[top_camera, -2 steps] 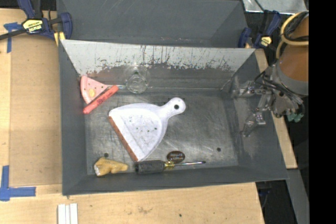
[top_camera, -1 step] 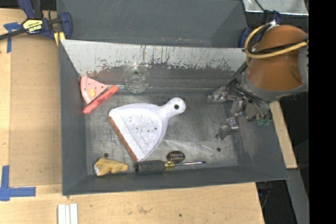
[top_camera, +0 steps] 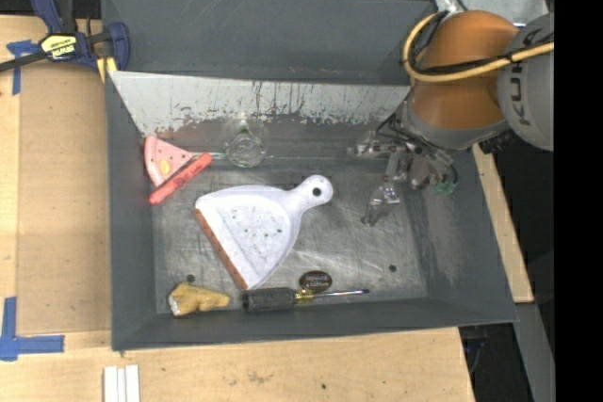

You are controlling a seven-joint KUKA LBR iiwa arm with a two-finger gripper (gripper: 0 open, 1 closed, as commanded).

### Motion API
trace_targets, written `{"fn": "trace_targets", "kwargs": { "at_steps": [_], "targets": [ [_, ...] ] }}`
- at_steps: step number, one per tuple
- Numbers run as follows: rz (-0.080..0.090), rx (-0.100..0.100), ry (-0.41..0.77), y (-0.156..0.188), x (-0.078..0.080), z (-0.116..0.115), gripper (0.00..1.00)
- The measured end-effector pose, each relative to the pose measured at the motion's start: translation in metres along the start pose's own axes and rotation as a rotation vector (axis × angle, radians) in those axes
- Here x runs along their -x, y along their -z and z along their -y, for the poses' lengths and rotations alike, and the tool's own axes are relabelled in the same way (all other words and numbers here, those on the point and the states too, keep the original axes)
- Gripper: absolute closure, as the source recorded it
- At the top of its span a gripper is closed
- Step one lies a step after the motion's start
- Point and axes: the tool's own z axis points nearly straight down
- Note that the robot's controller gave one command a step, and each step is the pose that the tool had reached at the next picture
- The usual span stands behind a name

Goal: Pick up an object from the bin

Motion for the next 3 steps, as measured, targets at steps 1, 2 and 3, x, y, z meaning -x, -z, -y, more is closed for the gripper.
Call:
{"fn": "trace_targets", "kwargs": {
  "at_steps": [1,2,3],
  "targets": [
    [0.01,-0.002,0.243,-0.006,0.035,-0.045,0.0],
    [0.01,-0.002,0.238,-0.073,0.02,-0.067,0.0],
    [0.021,-0.006,0.563,-0.07,0.033,-0.07,1.0]
  ]
}}
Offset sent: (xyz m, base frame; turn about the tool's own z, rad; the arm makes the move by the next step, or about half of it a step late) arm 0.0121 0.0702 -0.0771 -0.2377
